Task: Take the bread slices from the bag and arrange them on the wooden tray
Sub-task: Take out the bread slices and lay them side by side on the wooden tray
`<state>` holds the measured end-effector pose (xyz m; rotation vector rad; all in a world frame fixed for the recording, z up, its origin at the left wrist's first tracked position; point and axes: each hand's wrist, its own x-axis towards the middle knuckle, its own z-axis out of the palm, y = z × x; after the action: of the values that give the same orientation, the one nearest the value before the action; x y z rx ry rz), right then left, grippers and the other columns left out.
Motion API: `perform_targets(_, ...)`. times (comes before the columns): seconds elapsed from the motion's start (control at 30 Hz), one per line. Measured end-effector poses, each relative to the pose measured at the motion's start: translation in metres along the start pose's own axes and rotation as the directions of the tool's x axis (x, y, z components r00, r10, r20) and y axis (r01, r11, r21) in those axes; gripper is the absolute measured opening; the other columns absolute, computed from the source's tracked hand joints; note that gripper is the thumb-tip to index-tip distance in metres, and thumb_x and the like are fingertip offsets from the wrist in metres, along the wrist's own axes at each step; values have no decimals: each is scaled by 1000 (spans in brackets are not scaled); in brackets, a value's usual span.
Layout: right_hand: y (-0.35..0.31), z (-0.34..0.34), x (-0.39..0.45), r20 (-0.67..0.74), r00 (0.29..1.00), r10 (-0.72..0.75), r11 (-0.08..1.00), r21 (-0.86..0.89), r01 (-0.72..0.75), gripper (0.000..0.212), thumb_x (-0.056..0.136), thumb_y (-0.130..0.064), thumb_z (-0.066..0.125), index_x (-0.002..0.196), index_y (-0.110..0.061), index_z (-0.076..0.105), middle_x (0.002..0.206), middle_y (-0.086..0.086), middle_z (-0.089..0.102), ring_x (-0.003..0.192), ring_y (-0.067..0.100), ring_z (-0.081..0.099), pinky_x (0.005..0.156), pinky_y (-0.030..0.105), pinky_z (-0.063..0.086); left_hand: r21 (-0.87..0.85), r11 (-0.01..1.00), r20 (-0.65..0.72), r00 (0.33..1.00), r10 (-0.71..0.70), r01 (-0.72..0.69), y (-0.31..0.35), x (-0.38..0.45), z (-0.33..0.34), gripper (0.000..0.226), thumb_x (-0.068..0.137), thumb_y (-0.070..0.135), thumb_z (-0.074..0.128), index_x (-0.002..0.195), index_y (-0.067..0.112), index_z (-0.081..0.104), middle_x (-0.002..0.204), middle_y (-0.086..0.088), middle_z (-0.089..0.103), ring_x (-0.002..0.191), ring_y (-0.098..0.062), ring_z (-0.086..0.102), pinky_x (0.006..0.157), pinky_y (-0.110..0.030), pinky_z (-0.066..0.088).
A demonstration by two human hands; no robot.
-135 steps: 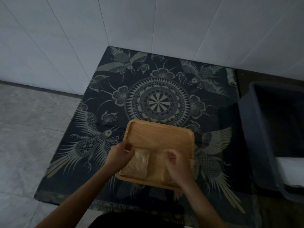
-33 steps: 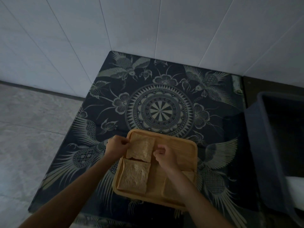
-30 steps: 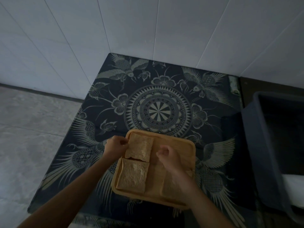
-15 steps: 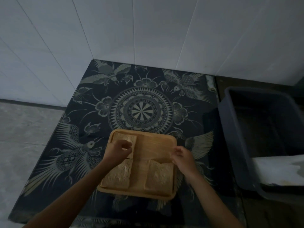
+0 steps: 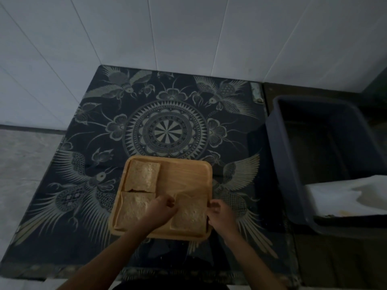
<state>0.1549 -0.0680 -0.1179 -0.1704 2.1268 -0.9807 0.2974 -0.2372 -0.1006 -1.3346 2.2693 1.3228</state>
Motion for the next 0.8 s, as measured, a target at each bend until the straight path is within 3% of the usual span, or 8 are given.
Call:
perform_targets(0.1, 2, 1, -4, -1, 999, -38, 998, -53, 38, 23, 93, -28, 73, 114, -22, 64, 100, -8, 71, 94, 13, 71, 83, 43, 63, -35, 999, -7, 1000, -4, 4, -1, -5, 6, 32, 90, 30, 71, 117, 13, 70, 110, -3, 74, 98, -15, 68, 87, -32, 55)
perform_targets(0.23, 2, 4, -9, -39, 995, -91, 984, -159, 83, 26, 93, -30, 72, 116, -23, 62, 98, -14, 67, 93, 7, 67, 69, 16, 49, -116, 993, -28, 999, -33, 30, -5, -12, 13, 25, 91, 27, 71, 111, 12, 73, 103, -6, 76, 94, -20, 71, 88, -39, 59)
perform_targets(0.4, 4, 11, -15, -45, 991, -128, 976, -186, 117, 33, 94, -25, 73, 124, -15, 63, 114, -1, 72, 103, 14, 69, 87, 29, 56, -174, 983, -33, 997, -64, 57, -11, -19, 14, 23, 91, 23, 71, 110, 9, 72, 102, -10, 75, 96, -24, 71, 88, -42, 60)
perform_targets(0.6, 6, 12, -14, -35, 993, -116, 978, -178, 108, 37, 94, -23, 74, 127, -11, 65, 118, 4, 73, 106, 15, 69, 89, 25, 53, -208, 975, 7, 996, -84, 84, -13, -23, 11, 26, 91, 23, 71, 113, 10, 73, 105, -8, 76, 98, -23, 72, 89, -44, 61)
perform_targets(0.8, 5, 13, -15, -37, 998, -51, 991, -123, 46, 36, 90, -28, 76, 123, -16, 67, 113, -2, 73, 104, 15, 69, 93, 38, 58, -248, 960, 36, 991, -126, 131, -11, -20, 8, 20, 86, 19, 74, 106, 14, 75, 97, -4, 76, 92, -22, 73, 86, -45, 62)
